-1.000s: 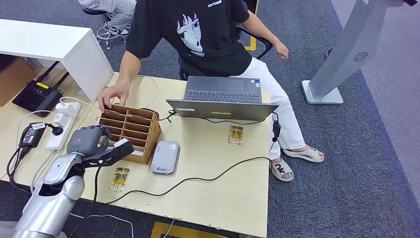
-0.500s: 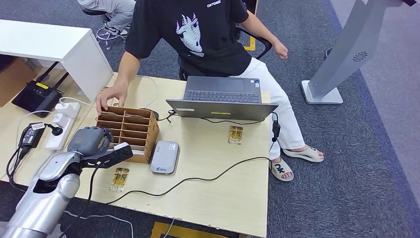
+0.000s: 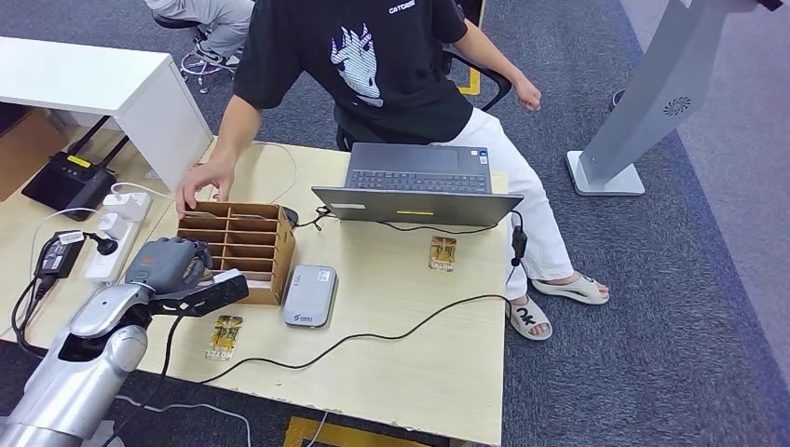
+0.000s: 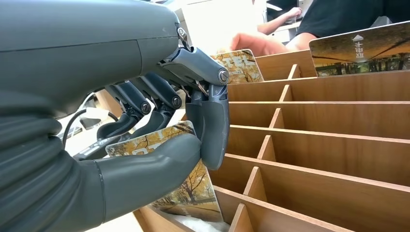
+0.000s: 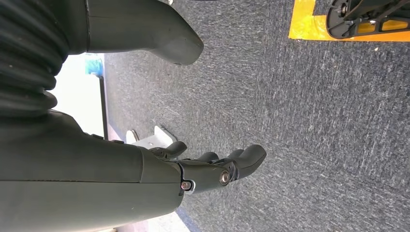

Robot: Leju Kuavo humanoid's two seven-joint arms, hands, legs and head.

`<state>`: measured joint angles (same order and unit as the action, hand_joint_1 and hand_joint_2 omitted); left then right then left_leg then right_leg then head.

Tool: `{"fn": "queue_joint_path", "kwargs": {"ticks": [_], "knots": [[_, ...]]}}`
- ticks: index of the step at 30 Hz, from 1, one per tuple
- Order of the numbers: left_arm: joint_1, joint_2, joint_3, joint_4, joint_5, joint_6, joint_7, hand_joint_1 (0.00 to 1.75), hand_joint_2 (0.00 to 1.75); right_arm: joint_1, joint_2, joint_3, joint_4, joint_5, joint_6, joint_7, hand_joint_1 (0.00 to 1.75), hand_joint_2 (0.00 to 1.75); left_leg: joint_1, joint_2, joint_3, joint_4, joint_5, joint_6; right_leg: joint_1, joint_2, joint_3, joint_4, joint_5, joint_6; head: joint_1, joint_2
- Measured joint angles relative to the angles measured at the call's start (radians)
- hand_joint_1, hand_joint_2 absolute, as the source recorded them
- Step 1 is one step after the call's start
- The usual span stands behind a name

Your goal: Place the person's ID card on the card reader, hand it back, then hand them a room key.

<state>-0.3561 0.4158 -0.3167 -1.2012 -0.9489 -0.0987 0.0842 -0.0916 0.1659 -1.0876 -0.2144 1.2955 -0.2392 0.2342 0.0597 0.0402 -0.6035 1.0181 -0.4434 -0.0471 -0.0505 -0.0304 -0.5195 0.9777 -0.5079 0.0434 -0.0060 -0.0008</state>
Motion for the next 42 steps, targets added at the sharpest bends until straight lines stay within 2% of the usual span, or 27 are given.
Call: {"fn": "queue_joint_path", "kwargs": {"ticks": [5, 14, 36, 39, 42], "knots": [[0.0, -0.001, -0.005, 0.0, -0.013, 0.033, 0.021, 1.75, 1.75, 0.0, 0.0, 0.0, 0.0, -0.001, 0.0, -0.001, 0.0, 1.75, 0.0, 0.0, 0.0, 0.0, 0.0, 0.0, 0.0, 0.0, -0.001, 0.0, 0.0, 0.0, 0.0, 0.0], [-0.044, -0.024, -0.008, -0.029, -0.047, 0.171, 0.052, 1.75, 1.75, 0.0, 0.0, 0.0, 0.0, 0.005, 0.0, -0.007, 0.0, 1.75, 0.0, 0.0, 0.0, 0.0, 0.0, 0.0, 0.0, 0.0, 0.0, 0.0, 0.0, 0.0, 0.0, 0.0], [-0.164, -0.057, -0.006, -0.044, -0.054, 0.187, 0.048, 1.75, 1.75, 0.0, 0.0, 0.0, 0.0, 0.02, 0.002, -0.006, 0.0, 1.75, 0.0, 0.0, 0.0, 0.0, 0.0, 0.0, 0.0, 0.0, 0.0, 0.0, 0.0, 0.0, 0.0, 0.0], [-0.206, -0.058, 0.003, -0.039, -0.036, 0.199, 0.044, 1.75, 1.75, 0.0, -0.001, 0.002, 0.0, 0.03, 0.002, -0.005, 0.0, 1.75, 0.0, -0.001, -0.001, 0.0, 0.0, 0.0, 0.0, -0.001, 0.0, 0.0, 0.0, 0.0, 0.0, 0.0], [-0.285, -0.058, 0.022, -0.015, -0.015, 0.198, 0.032, 1.75, 1.75, -0.001, -0.005, 0.004, 0.0, 0.039, 0.002, -0.01, 0.0, 1.75, 0.0, -0.001, -0.001, 0.0, 0.001, 0.0, 0.0, -0.001, 0.0, 0.001, 0.001, -0.001, 0.0, 0.0]]}}
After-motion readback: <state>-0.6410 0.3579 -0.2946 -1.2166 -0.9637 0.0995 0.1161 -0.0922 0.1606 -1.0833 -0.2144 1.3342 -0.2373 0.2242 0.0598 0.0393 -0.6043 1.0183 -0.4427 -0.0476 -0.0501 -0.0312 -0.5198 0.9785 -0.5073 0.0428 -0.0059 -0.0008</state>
